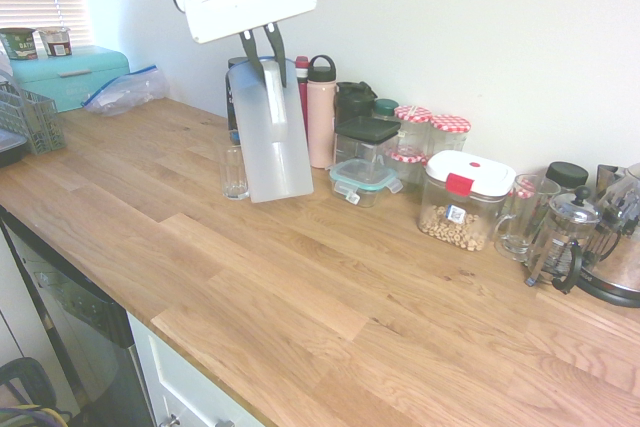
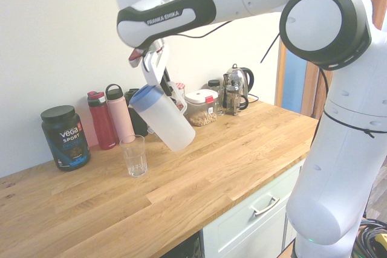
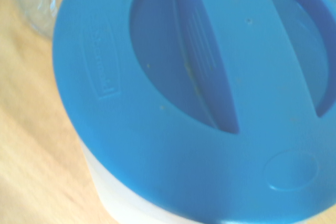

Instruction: Pour me some water

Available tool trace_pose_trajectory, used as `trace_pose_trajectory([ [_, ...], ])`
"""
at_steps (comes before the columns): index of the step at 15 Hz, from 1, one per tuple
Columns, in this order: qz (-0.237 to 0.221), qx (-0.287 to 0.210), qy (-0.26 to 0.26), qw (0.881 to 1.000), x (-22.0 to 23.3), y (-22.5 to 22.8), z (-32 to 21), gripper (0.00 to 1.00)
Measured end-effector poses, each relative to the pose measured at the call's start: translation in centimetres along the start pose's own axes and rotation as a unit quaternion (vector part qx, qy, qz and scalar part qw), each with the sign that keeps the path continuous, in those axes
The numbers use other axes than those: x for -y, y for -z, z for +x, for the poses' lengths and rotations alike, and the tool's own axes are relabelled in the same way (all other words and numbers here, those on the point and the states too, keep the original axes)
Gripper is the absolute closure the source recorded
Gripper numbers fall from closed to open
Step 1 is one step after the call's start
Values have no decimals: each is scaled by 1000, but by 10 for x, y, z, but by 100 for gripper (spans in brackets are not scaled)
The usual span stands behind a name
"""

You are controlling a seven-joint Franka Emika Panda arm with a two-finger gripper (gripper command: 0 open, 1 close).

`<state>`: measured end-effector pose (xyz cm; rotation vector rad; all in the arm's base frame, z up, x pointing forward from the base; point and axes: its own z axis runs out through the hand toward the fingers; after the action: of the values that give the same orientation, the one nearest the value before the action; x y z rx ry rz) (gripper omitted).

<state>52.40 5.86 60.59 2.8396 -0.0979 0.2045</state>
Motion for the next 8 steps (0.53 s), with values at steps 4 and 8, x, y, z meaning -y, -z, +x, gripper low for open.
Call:
trace_pose_trajectory([
  [4,64,6,-110,992,-82,-6,2,100],
  [8,94,-6,-222,970,-152,-42,0,100],
])
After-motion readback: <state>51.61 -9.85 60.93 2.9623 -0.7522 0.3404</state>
